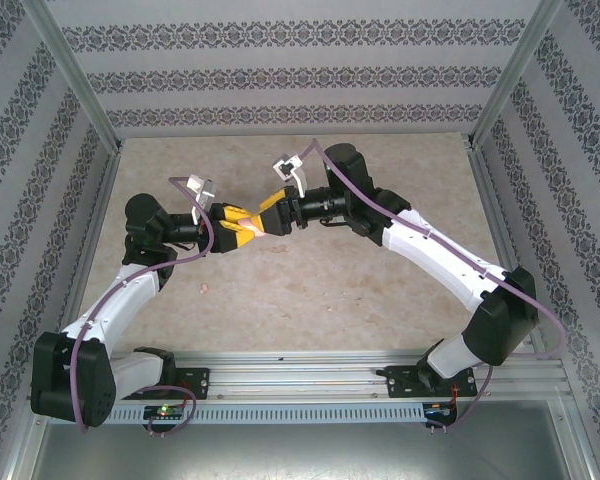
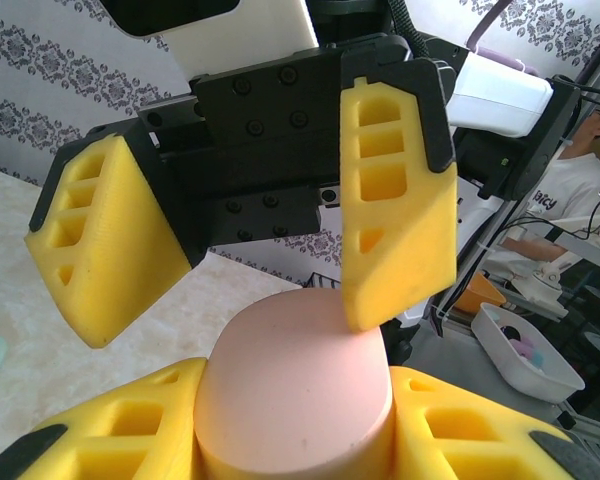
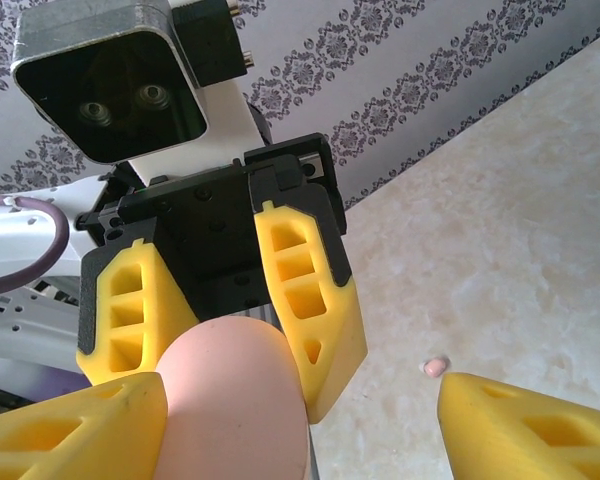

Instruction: Insert wireless bluetooth earbuds into charging case

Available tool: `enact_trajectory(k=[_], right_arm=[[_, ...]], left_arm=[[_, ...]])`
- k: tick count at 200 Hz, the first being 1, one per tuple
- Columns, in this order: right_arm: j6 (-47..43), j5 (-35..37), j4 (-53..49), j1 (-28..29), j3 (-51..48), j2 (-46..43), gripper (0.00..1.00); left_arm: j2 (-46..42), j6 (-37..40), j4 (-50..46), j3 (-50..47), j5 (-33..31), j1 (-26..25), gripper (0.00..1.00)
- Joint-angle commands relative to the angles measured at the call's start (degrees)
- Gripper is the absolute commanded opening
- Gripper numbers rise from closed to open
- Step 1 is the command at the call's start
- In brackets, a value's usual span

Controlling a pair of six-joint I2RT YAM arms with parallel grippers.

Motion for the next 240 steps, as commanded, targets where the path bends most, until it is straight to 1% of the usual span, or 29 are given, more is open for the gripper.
enact_trajectory(k=[1, 29, 61, 76, 104, 114, 137, 156, 192, 217, 240], right_arm=[[-1.5, -1.4, -2.0, 1.5, 0.6, -1.4, 0.73], [-1.7, -1.2, -2.0, 1.8, 0.4, -1.4, 0.77], [-2.4, -1.3, -3.1, 2.0, 0.8, -0.8, 0.76], [-2.8, -0.8, -3.8, 2.0, 1.1, -0.5, 0.72], [-3.1, -0.2, -4.1, 1.8, 1.7, -0.1, 0.59], [-2.8, -0.1, -4.0, 1.7, 2.0, 0.1, 0.57], [-0.2, -0.9, -1.4, 0.8, 1.7, 0.3, 0.52], [2.4, -2.0, 1.2, -0.2, 1.1, 0.4, 0.46], [8.5, -4.5, 7.9, -1.6, -0.5, 0.7, 0.46], [10.2, -3.9, 8.0, -2.1, -0.3, 1.4, 0.49], [12.0, -3.9, 8.4, -2.3, -0.2, 2.1, 0.49]], left_arm=[[-0.9, -0.4, 1.8, 2.9, -1.5, -0.3, 0.36], [-0.8, -0.4, 1.8, 3.0, -1.5, -0.5, 0.36], [-0.5, -0.4, 1.7, 3.3, -1.4, -0.5, 0.36], [-0.5, -0.6, 1.8, 3.4, -1.4, -0.5, 0.36], [-0.3, -0.4, 1.7, 3.4, -1.2, -0.6, 0.36], [-0.3, -0.4, 1.7, 3.4, -1.1, -0.6, 0.36], [-0.3, -0.1, 1.5, 3.5, -1.0, -0.8, 0.35], [-0.6, 0.3, 1.4, 3.3, -1.0, -1.0, 0.35], [-1.3, 1.3, 1.0, 3.0, -1.2, -1.1, 0.35], [-1.6, 1.8, 0.9, 3.1, -1.3, -1.1, 0.34], [-2.1, 2.1, 0.6, 3.3, -1.3, -1.2, 0.34]])
